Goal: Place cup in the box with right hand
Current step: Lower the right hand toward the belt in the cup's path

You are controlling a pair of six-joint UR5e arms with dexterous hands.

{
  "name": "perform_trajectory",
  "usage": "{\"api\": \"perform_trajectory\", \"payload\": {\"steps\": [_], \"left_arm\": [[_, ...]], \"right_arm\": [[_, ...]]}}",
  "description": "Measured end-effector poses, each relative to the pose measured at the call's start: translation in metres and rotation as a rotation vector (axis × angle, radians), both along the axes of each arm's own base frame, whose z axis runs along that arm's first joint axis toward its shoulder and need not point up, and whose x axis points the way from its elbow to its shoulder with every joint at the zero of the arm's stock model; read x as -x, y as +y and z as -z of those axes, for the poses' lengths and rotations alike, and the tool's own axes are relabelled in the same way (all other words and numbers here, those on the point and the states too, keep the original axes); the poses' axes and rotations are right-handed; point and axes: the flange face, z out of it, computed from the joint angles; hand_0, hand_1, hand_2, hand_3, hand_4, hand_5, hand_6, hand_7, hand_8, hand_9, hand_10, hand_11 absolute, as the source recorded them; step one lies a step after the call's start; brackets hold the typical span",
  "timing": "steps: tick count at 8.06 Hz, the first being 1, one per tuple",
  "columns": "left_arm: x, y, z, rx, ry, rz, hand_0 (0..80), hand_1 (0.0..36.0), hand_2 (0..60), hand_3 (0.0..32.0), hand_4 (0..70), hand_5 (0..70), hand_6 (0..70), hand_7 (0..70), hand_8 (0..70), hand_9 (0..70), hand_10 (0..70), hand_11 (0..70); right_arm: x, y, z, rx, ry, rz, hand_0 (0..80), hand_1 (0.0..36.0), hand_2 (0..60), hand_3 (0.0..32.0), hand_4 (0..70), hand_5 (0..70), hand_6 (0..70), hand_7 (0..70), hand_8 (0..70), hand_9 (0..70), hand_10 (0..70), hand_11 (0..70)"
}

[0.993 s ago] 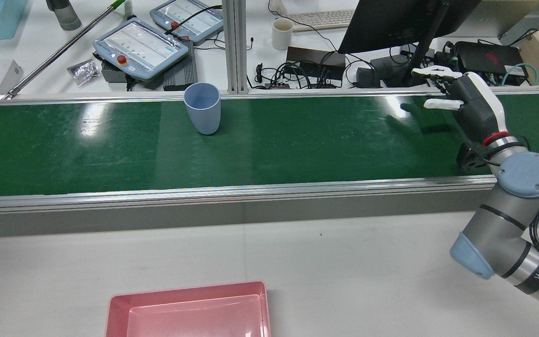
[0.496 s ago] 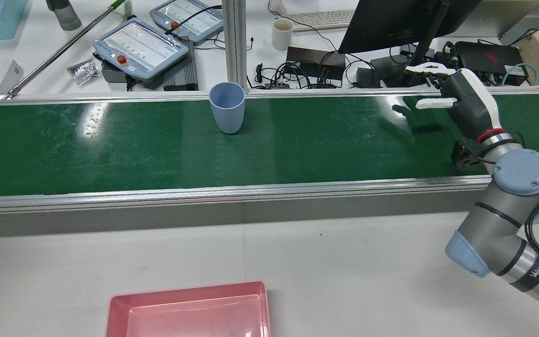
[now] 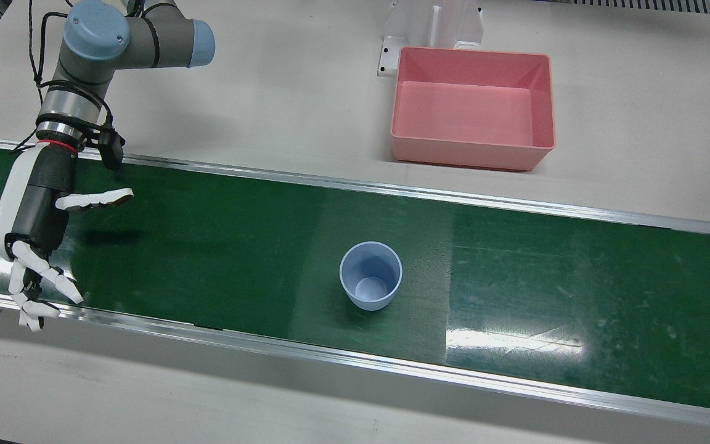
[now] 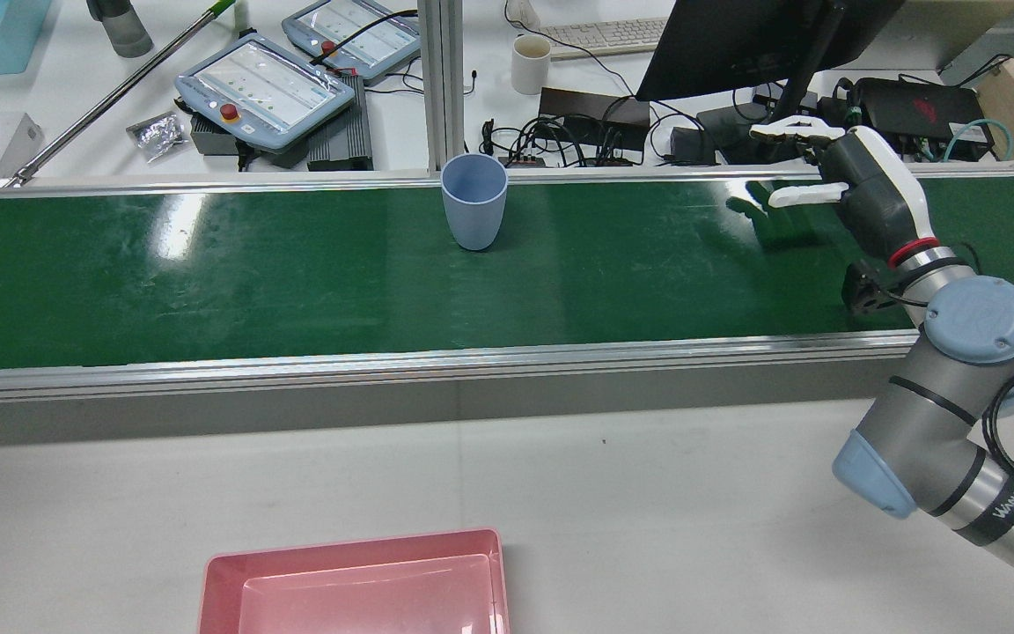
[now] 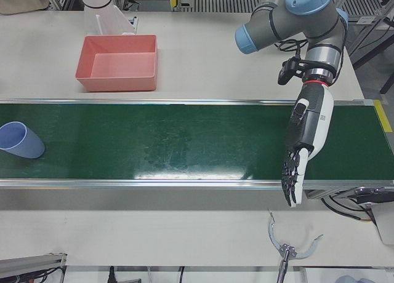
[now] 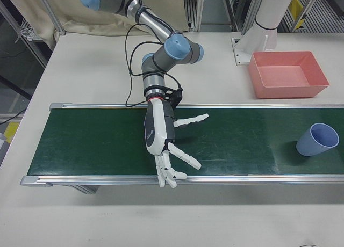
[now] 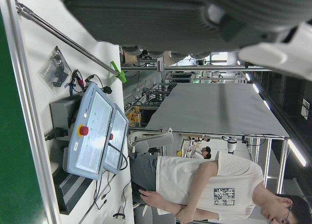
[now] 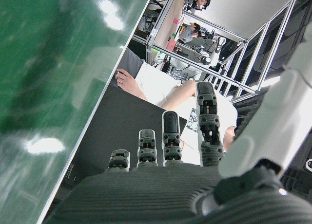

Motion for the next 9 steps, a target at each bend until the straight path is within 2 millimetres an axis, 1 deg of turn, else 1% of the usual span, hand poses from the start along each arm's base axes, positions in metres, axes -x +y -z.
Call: {"api": "perform_trajectory", "payload": {"steps": [2, 3, 4, 5, 7, 9], "left_arm": [[0.0, 0.0, 0.0, 0.0, 0.0, 0.0, 0.0, 0.0, 0.0, 0.0, 0.0, 0.0, 0.0, 0.0, 0.0, 0.0, 0.0, 0.0], [0.0, 0.0, 0.0, 0.0, 0.0, 0.0, 0.0, 0.0, 0.0, 0.0, 0.0, 0.0, 0.0, 0.0, 0.0, 0.0, 0.0, 0.0], [0.0, 0.0, 0.0, 0.0, 0.0, 0.0, 0.0, 0.0, 0.0, 0.0, 0.0, 0.0, 0.0, 0.0, 0.0, 0.0, 0.0, 0.0], [0.0, 0.0, 0.0, 0.0, 0.0, 0.0, 0.0, 0.0, 0.0, 0.0, 0.0, 0.0, 0.0, 0.0, 0.0, 0.0, 0.0, 0.0], [0.0, 0.0, 0.0, 0.0, 0.0, 0.001, 0.0, 0.0, 0.0, 0.0, 0.0, 0.0, 0.0, 0.0, 0.0, 0.0, 0.0, 0.0], [0.0, 0.0, 0.0, 0.0, 0.0, 0.0, 0.0, 0.0, 0.0, 0.0, 0.0, 0.0, 0.0, 0.0, 0.0, 0.0, 0.0, 0.0]], "right_arm": [[0.001, -0.001, 0.003, -0.005, 0.003, 0.001, 45.8, 3.4, 0.4, 5.2, 27.5, 2.9, 7.4, 40.4, 7.7, 16.3, 3.1, 5.1], [0.001, 0.0, 0.002, -0.004, 0.004, 0.002, 45.7, 2.9, 0.0, 6.2, 25.4, 3.0, 7.2, 39.3, 7.6, 16.1, 3.2, 5.2], [0.003, 0.002, 0.0, 0.0, 0.006, 0.007, 45.5, 2.5, 0.0, 7.8, 21.8, 3.0, 6.8, 37.8, 7.5, 15.5, 3.3, 5.3], [0.004, 0.004, -0.002, 0.003, 0.008, 0.011, 45.5, 2.5, 0.0, 8.2, 20.3, 3.1, 6.7, 37.1, 7.4, 15.3, 3.3, 5.4], [0.006, 0.006, -0.005, 0.006, 0.008, 0.016, 45.5, 2.5, 0.0, 7.4, 22.0, 3.0, 6.9, 37.6, 7.5, 15.5, 3.4, 5.5], [0.014, 0.01, -0.008, 0.011, 0.015, 0.031, 45.5, 2.5, 0.0, 6.8, 22.9, 3.0, 7.0, 38.4, 7.7, 15.9, 3.5, 5.7]]}}
